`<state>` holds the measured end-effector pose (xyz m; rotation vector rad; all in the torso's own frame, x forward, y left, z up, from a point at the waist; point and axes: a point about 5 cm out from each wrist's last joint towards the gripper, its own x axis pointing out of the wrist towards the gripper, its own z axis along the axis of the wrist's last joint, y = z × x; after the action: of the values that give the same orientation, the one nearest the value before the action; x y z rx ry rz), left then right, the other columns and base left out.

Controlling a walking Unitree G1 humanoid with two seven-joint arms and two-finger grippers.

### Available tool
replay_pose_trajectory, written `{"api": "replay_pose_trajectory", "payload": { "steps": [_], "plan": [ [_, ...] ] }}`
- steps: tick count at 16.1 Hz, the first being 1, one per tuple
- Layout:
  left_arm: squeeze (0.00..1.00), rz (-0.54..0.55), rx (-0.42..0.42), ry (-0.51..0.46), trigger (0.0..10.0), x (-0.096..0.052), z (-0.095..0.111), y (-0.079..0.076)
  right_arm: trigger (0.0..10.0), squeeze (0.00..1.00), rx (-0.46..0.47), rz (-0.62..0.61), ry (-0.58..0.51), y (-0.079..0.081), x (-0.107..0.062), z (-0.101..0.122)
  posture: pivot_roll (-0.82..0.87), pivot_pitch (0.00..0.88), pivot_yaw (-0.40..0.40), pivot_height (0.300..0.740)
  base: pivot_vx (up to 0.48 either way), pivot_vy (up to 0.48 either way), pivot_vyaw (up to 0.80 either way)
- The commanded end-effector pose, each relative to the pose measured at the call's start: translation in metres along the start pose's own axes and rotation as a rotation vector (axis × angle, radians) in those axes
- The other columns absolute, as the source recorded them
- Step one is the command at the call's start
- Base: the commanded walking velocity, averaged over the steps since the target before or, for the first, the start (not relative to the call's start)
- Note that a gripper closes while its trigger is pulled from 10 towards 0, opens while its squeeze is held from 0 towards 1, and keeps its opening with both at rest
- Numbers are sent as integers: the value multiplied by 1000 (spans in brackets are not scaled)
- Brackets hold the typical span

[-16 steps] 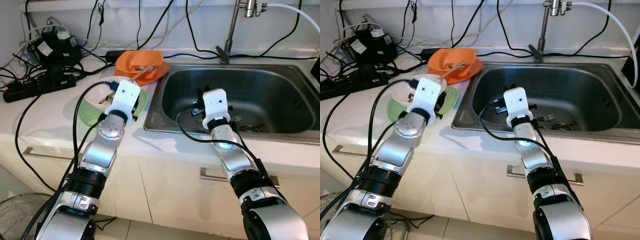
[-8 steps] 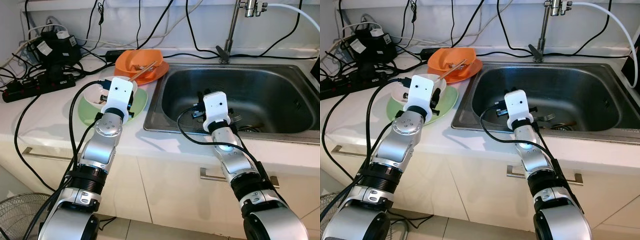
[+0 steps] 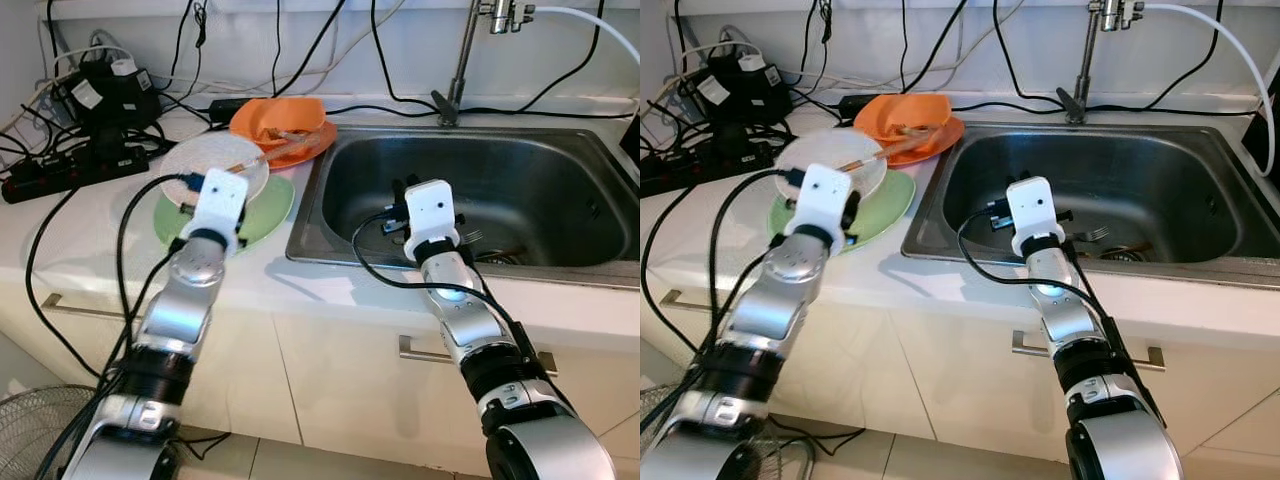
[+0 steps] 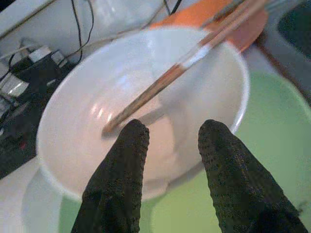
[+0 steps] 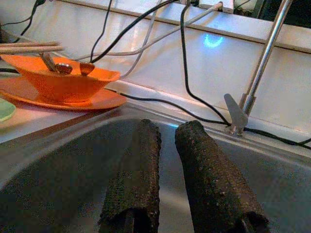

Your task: Kitchen organization

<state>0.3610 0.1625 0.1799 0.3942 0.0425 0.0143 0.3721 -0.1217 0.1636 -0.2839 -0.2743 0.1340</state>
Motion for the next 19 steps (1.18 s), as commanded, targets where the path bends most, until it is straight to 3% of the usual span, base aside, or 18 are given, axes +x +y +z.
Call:
{"api": "replay_pose_trajectory", "payload": {
  "steps": [1, 7, 11, 15, 16, 18, 19],
  "plan": [
    [0, 14, 14, 12, 10000, -2, -1, 7, 10000, 0, 9, 5, -6, 2, 2, 4, 101, 23, 79, 740, 0, 0, 0],
    [0, 59, 20, -24, 10000, -9, 12, 22, 10000, 0, 8, -1, -14, -1, 3, 6, 102, 24, 77, 740, 0, 0, 0],
    [0, 105, -18, -105, 10000, -14, 41, 36, 10000, 0, 8, -15, -21, -4, 5, 8, 104, 20, 78, 740, 0, 0, 0],
    [0, 64, 1, -179, 10000, -17, 58, 32, 10000, 0, 10, -17, -23, -3, 4, 8, 100, 18, 77, 740, 0, 0, 0],
    [0, -28, 47, -294, 10000, -27, 72, 25, 10000, 0, 11, -20, -22, -4, 4, 8, 100, 19, 78, 740, 0, 0, 0],
    [0, -79, 104, -353, 10000, -34, 73, 23, 10000, 0, 13, -22, -22, -4, 4, 8, 104, 20, 81, 740, 0, 0, 0],
    [4, -155, 192, -423, 10000, -45, 68, 19, 10000, 0, 17, -25, -23, -3, 4, 8, 108, 20, 81, 740, 0, 0, 0]
  ]
}}
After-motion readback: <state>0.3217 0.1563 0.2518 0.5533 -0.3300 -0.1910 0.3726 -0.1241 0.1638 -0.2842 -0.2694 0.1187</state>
